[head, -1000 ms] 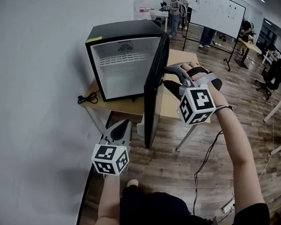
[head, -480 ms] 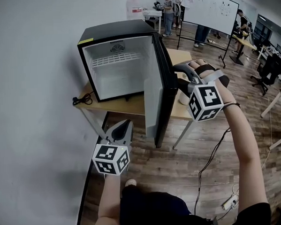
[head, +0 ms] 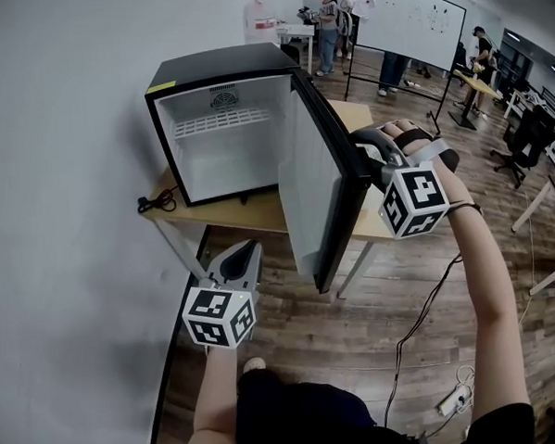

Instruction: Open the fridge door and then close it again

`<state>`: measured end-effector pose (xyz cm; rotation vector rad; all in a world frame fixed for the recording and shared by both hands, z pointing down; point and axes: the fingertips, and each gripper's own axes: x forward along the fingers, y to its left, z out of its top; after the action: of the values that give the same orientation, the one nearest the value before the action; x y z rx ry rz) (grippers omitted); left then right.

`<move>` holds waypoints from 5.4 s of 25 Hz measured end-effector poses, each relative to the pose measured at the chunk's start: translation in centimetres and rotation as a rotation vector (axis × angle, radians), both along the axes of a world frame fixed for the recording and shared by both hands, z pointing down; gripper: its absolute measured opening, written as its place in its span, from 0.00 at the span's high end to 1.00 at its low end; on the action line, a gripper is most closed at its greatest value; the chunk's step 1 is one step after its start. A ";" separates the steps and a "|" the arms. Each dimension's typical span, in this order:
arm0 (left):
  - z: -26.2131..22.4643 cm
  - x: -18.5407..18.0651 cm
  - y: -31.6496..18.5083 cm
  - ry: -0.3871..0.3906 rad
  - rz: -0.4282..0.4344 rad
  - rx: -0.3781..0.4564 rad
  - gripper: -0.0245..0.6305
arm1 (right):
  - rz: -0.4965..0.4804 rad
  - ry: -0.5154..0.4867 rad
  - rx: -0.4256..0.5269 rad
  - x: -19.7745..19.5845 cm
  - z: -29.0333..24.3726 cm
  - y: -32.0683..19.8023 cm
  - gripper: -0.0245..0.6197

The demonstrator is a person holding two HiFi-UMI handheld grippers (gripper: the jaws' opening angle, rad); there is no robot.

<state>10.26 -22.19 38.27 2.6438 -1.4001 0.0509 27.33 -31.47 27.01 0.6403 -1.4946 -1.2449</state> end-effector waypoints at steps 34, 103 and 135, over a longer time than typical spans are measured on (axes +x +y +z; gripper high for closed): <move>1.6 -3.9 -1.5 0.001 -0.031 -0.022 0.95 | -0.029 0.032 0.082 -6.2 0.3 -0.2 0.77; 1.8 -28.8 -20.7 0.036 -0.043 -0.038 0.95 | 0.092 0.088 0.033 -33.3 -0.1 -21.3 0.83; 1.0 -30.8 -19.3 0.039 0.013 -0.027 0.95 | 0.185 -0.009 0.103 -33.3 -1.1 -23.4 0.80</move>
<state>-20.57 -41.48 39.27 2.6178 -1.3608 0.0197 -5.99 -54.91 25.94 0.8342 -1.3527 -1.1823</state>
